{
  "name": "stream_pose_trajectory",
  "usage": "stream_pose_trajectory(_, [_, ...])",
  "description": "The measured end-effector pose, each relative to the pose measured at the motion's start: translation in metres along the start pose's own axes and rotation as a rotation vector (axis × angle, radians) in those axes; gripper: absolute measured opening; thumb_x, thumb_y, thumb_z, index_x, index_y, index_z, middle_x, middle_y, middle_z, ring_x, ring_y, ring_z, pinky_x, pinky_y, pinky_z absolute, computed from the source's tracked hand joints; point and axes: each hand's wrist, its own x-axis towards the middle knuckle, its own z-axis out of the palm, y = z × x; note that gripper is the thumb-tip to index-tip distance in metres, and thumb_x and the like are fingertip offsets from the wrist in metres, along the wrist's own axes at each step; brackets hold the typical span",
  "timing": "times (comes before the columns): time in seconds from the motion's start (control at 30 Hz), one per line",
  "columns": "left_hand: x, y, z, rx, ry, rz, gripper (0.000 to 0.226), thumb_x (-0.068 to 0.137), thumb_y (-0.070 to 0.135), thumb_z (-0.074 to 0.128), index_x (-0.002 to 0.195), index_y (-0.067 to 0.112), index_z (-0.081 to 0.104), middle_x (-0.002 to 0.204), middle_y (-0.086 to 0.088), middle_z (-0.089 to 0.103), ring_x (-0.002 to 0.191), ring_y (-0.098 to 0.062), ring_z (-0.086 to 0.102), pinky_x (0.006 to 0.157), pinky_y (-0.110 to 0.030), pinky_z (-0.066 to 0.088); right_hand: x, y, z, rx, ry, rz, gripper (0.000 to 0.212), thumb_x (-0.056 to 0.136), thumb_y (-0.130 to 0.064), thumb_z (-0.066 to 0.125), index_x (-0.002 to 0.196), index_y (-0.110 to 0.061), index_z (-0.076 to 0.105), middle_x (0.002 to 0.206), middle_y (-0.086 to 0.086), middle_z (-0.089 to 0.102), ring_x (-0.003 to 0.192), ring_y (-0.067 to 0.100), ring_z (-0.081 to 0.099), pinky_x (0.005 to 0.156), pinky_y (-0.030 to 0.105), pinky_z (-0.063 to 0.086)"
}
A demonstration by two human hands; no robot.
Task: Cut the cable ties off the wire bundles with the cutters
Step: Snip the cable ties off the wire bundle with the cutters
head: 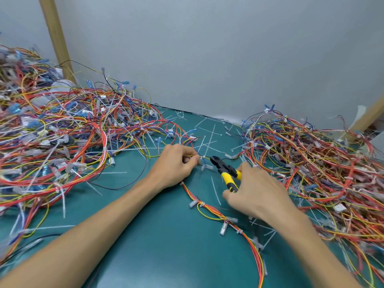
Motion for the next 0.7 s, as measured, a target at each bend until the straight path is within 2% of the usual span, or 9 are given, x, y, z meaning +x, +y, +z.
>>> stream_pose_trajectory(0.13, [0.000,0.001,0.000,0.046,0.002,0.057,0.018,0.091,0.019,0.060,0.079,0.019,0.074,0.049,-0.001,0.046,0.050,-0.017,0.037,0.052,-0.011,0.032,0.001,-0.003,0.009,0.022,0.020,-0.012,0.047,0.074,-0.057,0.052,0.104,-0.022,0.039,0.104,0.003,0.055,0.094,0.030,0.053,0.072,0.036,0.036])
stream_pose_trajectory(0.27, [0.000,0.001,0.001,0.074,0.004,0.092,0.017,0.092,0.021,0.060,0.084,0.020,0.076,0.050,0.002,0.049,0.050,-0.015,0.040,0.052,-0.013,0.030,0.002,-0.007,0.014,0.039,0.026,-0.029,0.045,0.076,-0.056,0.051,0.100,-0.022,0.036,0.094,0.001,0.046,0.091,0.030,0.051,0.071,0.037,0.036])
stream_pose_trajectory(0.37, [-0.001,0.002,0.001,0.099,0.001,0.130,0.016,0.092,0.023,0.060,0.087,0.021,0.076,0.053,0.002,0.053,0.052,-0.015,0.042,0.054,-0.015,0.030,0.003,-0.007,0.016,0.047,0.029,-0.038,0.045,0.076,-0.056,0.052,0.099,-0.021,0.037,0.093,0.000,0.046,0.095,0.031,0.055,0.071,0.037,0.036])
stream_pose_trajectory(0.57, [-0.001,0.002,0.002,0.112,0.013,0.155,0.016,0.092,0.024,0.061,0.089,0.021,0.076,0.054,0.000,0.057,0.052,-0.017,0.041,0.054,-0.012,0.026,0.003,-0.005,0.016,0.042,0.090,-0.054,0.045,0.077,-0.054,0.055,0.107,-0.023,0.042,0.090,0.001,0.052,0.082,0.030,0.048,0.068,0.036,0.037])
stream_pose_trajectory(0.7, [0.000,0.000,0.003,0.129,0.018,0.163,0.015,0.092,0.023,0.061,0.089,0.022,0.076,0.055,0.003,0.055,0.054,-0.017,0.042,0.055,-0.010,0.026,0.003,-0.004,0.015,0.001,0.134,-0.061,0.045,0.078,-0.052,0.059,0.110,-0.024,0.046,0.085,0.002,0.047,0.081,0.031,0.046,0.068,0.035,0.034])
